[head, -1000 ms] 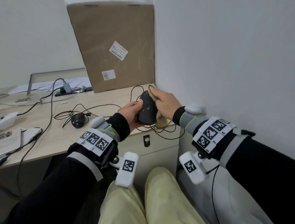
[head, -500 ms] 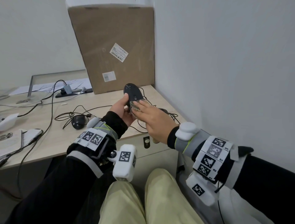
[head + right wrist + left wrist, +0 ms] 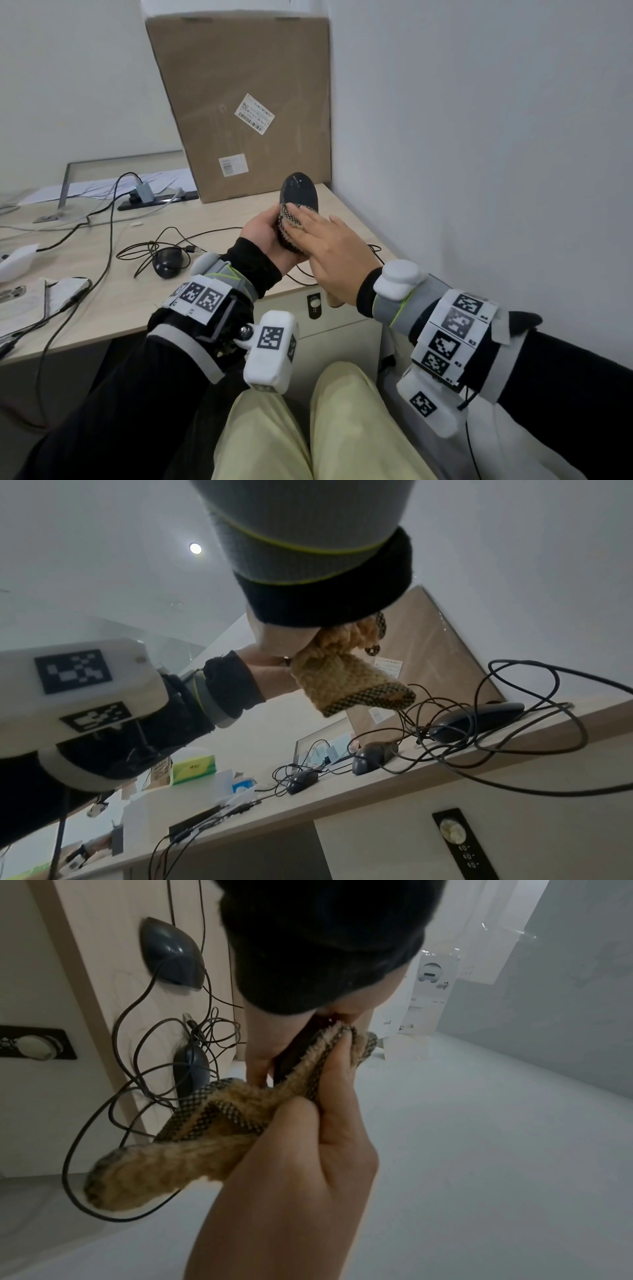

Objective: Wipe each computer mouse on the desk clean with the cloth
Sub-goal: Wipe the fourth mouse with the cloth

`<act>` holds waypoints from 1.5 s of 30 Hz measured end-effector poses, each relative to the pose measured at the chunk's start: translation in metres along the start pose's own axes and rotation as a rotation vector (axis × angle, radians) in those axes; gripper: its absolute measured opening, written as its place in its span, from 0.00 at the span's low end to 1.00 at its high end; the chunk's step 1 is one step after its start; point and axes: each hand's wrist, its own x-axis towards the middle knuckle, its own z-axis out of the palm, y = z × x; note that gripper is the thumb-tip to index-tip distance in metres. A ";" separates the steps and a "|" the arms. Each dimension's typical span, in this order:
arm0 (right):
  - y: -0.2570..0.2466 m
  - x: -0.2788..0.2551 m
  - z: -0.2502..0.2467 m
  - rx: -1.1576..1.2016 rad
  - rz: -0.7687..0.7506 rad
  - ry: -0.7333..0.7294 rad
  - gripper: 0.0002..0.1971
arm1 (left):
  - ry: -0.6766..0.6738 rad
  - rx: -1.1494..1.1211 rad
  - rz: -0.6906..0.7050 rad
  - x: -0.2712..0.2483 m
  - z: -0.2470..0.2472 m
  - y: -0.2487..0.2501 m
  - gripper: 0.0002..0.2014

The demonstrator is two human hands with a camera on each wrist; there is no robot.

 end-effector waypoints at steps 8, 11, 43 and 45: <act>0.030 0.022 -0.025 0.260 0.339 0.077 0.29 | 0.051 0.113 -0.061 -0.005 -0.002 -0.019 0.15; 0.030 0.020 -0.024 0.327 0.304 0.074 0.29 | 0.106 0.057 -0.027 -0.004 0.007 -0.021 0.14; 0.033 0.020 -0.017 0.428 0.426 0.205 0.27 | 0.101 0.163 0.052 0.003 0.000 -0.010 0.08; 0.037 0.022 -0.017 0.490 0.458 0.168 0.27 | 0.130 0.144 0.075 0.007 -0.003 -0.009 0.17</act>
